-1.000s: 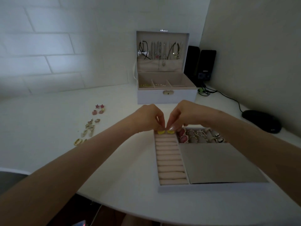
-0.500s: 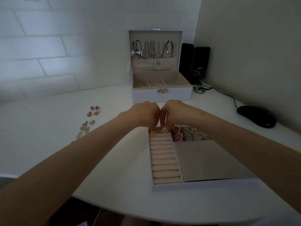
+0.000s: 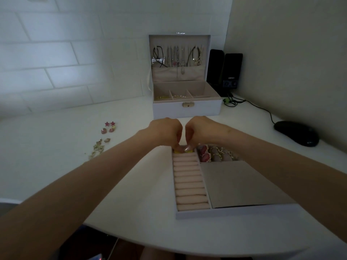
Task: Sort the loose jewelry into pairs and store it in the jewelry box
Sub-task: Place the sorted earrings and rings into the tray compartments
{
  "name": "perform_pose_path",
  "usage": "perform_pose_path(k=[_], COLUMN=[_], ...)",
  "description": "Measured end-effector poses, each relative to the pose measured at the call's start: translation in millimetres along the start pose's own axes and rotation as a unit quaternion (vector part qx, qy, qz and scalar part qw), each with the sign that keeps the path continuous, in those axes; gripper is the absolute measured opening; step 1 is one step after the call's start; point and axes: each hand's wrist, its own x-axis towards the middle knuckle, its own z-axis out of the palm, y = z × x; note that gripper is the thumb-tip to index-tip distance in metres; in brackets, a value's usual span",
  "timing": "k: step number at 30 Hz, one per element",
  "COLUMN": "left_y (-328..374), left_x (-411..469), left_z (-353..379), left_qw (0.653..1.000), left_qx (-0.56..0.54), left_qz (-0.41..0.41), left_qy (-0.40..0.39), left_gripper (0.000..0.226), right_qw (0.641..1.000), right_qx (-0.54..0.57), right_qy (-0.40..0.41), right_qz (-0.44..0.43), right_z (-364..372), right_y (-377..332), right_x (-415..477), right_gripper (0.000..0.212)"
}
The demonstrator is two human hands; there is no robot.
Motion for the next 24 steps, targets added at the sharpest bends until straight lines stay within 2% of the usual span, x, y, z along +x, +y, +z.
perform_pose_path(k=[5,11,18,24], left_y=[-13.2,-9.5,-9.0,-49.5], left_x=[-0.9,2.7,-1.5,-31.9], left_z=[-8.1,2.8,6.1,-8.7], left_qw=[0.997,0.997,0.996,0.985], left_qx=[-0.073,-0.069,-0.083,-0.15], left_qz=[-0.006,-0.021,-0.007,-0.046], left_qy=[0.011,-0.032,-0.011,0.069], left_gripper=[0.028,0.032,0.03,0.025], right_qw=[0.998,1.0,0.999,0.994], right_qx=[0.057,0.015,0.001,0.094], right_qy=[0.015,-0.019,-0.045,0.036], right_qz=[0.003,0.01,0.018,-0.03], right_z=[-16.6,-1.4,-5.2,-11.6], right_y=[5.2,1.8,-0.8,-14.8], right_x=[-6.4,-2.5,0.2,9.8], right_gripper=[0.023,0.023,0.026,0.017])
